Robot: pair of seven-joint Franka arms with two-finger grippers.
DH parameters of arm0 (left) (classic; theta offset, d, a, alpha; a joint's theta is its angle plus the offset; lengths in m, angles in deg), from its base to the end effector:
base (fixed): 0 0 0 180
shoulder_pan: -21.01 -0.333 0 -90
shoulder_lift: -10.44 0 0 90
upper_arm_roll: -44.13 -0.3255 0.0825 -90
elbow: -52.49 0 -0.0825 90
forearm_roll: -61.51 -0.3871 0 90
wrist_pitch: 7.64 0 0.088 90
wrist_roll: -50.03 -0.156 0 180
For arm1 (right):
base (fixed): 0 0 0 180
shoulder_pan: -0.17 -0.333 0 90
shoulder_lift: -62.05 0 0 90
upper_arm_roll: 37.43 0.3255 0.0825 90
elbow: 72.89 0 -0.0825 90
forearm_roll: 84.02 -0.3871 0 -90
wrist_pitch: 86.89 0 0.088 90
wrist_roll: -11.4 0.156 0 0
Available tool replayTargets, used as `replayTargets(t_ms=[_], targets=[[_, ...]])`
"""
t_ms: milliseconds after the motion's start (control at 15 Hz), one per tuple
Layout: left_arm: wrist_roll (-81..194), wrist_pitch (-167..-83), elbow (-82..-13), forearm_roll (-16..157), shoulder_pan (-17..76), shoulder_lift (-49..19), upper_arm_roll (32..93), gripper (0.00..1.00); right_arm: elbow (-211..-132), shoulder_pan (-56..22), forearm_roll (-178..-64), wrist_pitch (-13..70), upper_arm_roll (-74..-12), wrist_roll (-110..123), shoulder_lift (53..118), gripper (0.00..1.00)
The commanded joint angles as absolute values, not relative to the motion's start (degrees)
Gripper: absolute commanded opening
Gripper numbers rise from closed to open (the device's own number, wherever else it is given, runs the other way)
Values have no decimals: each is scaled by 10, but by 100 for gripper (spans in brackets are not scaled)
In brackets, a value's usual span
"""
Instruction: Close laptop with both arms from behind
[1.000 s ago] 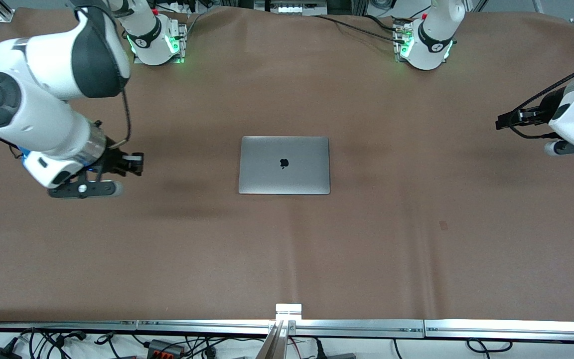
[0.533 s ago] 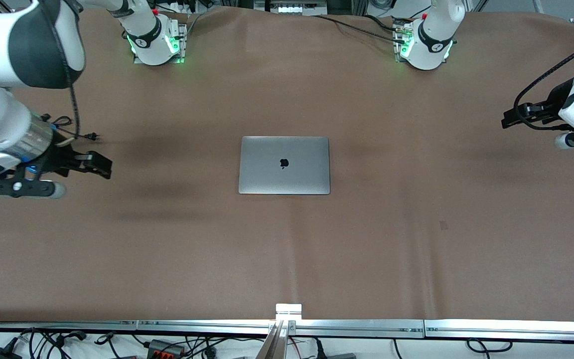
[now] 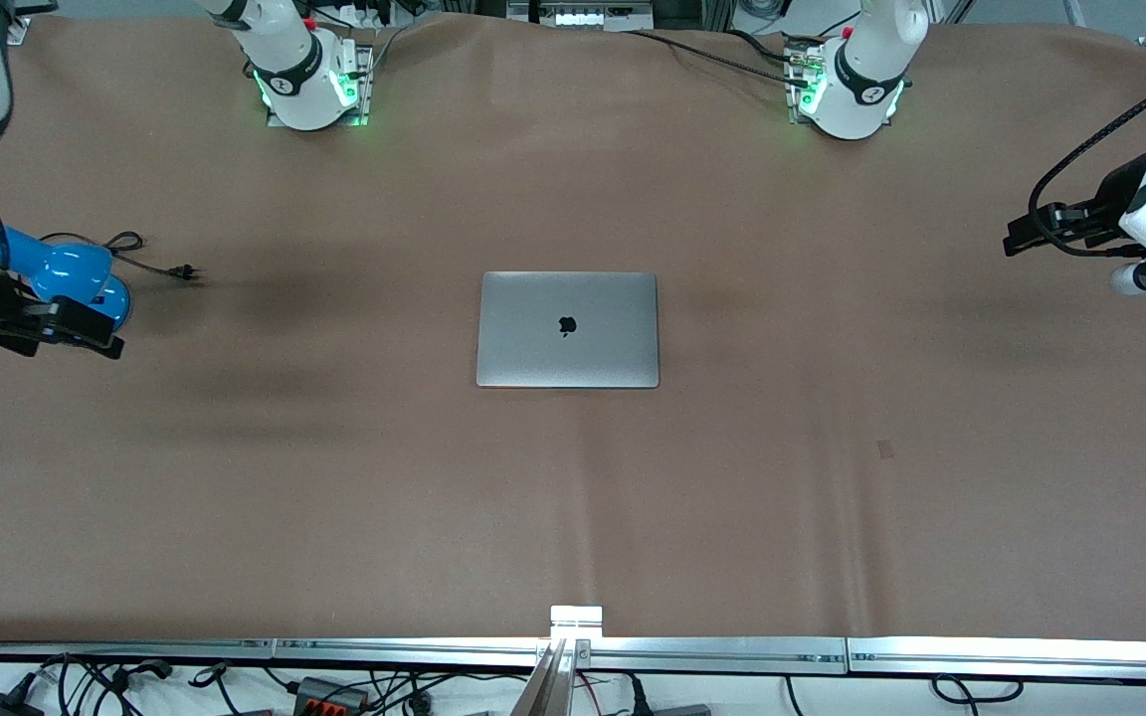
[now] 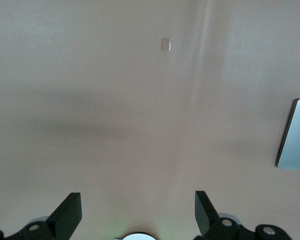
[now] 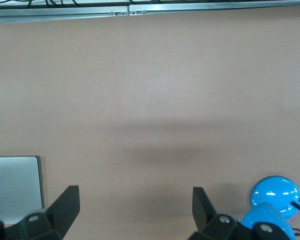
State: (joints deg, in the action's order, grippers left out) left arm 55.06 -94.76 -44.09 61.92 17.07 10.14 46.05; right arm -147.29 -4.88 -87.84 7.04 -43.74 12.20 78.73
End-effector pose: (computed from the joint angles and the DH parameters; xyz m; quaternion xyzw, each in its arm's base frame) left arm 0.5384 0.0179 0.5249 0.9945 0.0614 -0.0851 0.0014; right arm 0.6565 0.0053 0.5459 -0.9994 0.0167 -0.0257 0.0175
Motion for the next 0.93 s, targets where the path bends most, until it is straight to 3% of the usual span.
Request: replayTargets(t_ms=[0, 867], targets=[[553, -939, -435, 613, 172, 106, 462, 100, -1527, -17, -864, 79, -413, 100, 743, 100], [564, -927, -435, 613, 172, 106, 469, 100, -1545, 17, -861, 65, -385, 84, 723, 100]])
